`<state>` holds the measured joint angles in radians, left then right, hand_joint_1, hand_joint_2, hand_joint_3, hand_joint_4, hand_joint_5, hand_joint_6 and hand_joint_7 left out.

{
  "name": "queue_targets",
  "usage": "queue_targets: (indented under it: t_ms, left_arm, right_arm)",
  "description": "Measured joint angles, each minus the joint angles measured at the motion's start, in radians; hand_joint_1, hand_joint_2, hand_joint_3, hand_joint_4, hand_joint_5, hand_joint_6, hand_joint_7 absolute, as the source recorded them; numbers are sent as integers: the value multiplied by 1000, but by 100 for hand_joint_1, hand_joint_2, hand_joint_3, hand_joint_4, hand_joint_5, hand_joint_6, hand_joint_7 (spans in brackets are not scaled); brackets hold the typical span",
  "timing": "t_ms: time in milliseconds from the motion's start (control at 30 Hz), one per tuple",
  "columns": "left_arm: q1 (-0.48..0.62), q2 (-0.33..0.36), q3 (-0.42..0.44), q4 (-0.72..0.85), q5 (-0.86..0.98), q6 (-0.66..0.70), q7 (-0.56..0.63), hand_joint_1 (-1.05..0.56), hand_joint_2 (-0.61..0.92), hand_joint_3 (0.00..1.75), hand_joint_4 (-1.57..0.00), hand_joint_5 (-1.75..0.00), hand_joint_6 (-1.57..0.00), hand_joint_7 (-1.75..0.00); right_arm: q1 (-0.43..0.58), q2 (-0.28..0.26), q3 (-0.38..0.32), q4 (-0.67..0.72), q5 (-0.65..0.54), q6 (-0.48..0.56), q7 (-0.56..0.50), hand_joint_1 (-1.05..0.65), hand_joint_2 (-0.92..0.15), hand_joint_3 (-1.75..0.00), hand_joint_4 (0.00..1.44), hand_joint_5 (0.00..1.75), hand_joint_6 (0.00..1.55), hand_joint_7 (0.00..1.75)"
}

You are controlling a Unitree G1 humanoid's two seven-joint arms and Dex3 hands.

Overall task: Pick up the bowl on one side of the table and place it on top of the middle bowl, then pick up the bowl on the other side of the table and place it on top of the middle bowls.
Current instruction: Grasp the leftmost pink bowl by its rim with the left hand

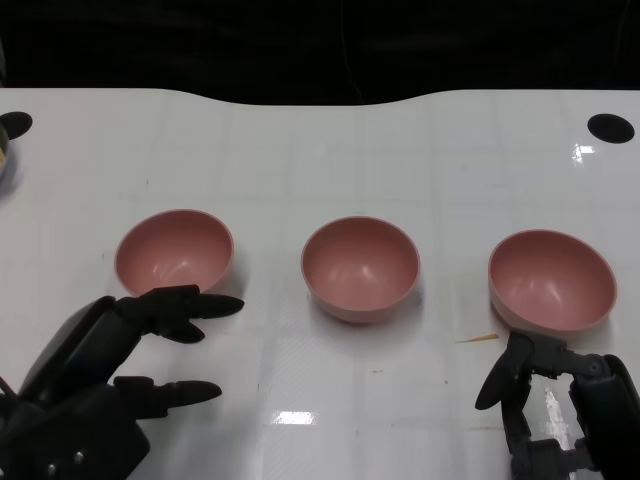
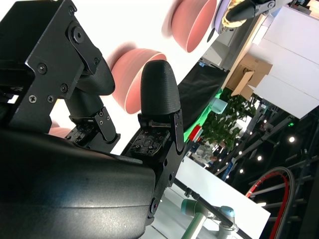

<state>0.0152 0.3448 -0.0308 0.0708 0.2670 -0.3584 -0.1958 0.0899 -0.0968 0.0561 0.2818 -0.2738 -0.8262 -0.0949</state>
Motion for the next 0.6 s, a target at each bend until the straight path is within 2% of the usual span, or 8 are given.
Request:
queue_targets:
  t_ms: [67,133,300,600]
  left_arm:
    - [0,2,0,-10,7,14,4,-41,92,2,-47,-56,-58,-2]
    - [-11,8,-10,-17,110,46,49,-47,91,1,-40,-50,-50,0]
    - [-84,22,-44,-37,319,126,141,-50,92,1,-34,-45,-40,0]
    - [-109,27,-94,-47,439,193,170,-53,91,0,-31,-41,-32,0]
  right_arm:
    - [0,0,0,-1,-1,1,0,23,-12,-174,92,171,86,141]
    - [1,1,0,-2,-2,1,-1,24,-11,-174,92,171,86,141]
    - [6,1,0,-10,-5,2,-1,24,-12,-173,91,171,86,140]
    - [15,1,-1,-24,-9,4,-1,24,-12,-173,91,171,86,140]
